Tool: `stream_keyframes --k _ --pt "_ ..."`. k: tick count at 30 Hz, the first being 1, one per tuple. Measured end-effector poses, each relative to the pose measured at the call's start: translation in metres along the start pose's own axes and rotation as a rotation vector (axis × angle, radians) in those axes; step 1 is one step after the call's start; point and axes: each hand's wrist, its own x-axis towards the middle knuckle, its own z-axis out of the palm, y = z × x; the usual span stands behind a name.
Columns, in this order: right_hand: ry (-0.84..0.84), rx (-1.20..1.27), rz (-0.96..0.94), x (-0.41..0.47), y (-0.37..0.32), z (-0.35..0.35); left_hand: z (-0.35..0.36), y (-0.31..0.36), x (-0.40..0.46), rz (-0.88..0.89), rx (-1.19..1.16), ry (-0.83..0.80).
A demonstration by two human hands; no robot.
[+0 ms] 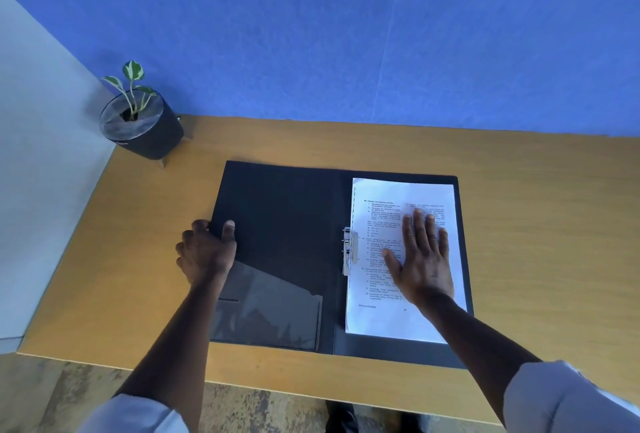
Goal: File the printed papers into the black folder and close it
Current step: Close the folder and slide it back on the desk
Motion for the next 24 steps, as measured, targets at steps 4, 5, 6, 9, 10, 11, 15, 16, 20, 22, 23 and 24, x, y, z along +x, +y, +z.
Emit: stream_keyframes --k 4,5,6,9,10,11,15,16,20,22,23,24 --pt "0.000 0.000 -0.006 0.000 0.001 0.001 -0.019 0.014 -0.003 -0.010 0.060 0.020" --pt "0.000 0.000 -0.009 0.000 0.001 0.001 -0.024 0.018 -0.006 -0.011 0.061 0.029" --pt "-0.003 -0.001 -0.011 0.000 0.001 0.001 -0.030 0.021 -0.008 -0.006 0.063 0.033" --pt "-0.018 -0.010 -0.012 -0.001 0.002 0.001 -0.047 0.025 -0.016 0.019 0.081 0.019" --pt "-0.023 -0.008 -0.010 -0.001 0.002 0.001 -0.053 0.025 -0.018 0.034 0.098 0.017" --pt "-0.027 -0.002 -0.009 -0.001 0.002 0.001 -0.057 0.025 -0.020 0.051 0.115 0.021" --pt "-0.026 0.011 -0.013 0.000 0.002 0.001 -0.075 0.033 -0.031 0.130 0.121 0.062" --pt "-0.030 0.011 -0.014 0.000 0.002 0.001 -0.079 0.036 -0.034 0.153 0.116 0.075" --pt "-0.038 0.022 -0.022 0.001 0.003 0.001 -0.098 0.051 -0.051 0.236 0.063 0.106" --pt "-0.040 0.039 -0.030 0.002 0.003 0.001 -0.107 0.060 -0.060 0.270 0.024 0.107" --pt "-0.038 0.049 -0.033 0.002 0.003 0.000 -0.111 0.064 -0.067 0.291 0.007 0.110" --pt "-0.037 0.059 -0.037 0.001 0.003 0.000 -0.114 0.068 -0.074 0.315 -0.012 0.112"
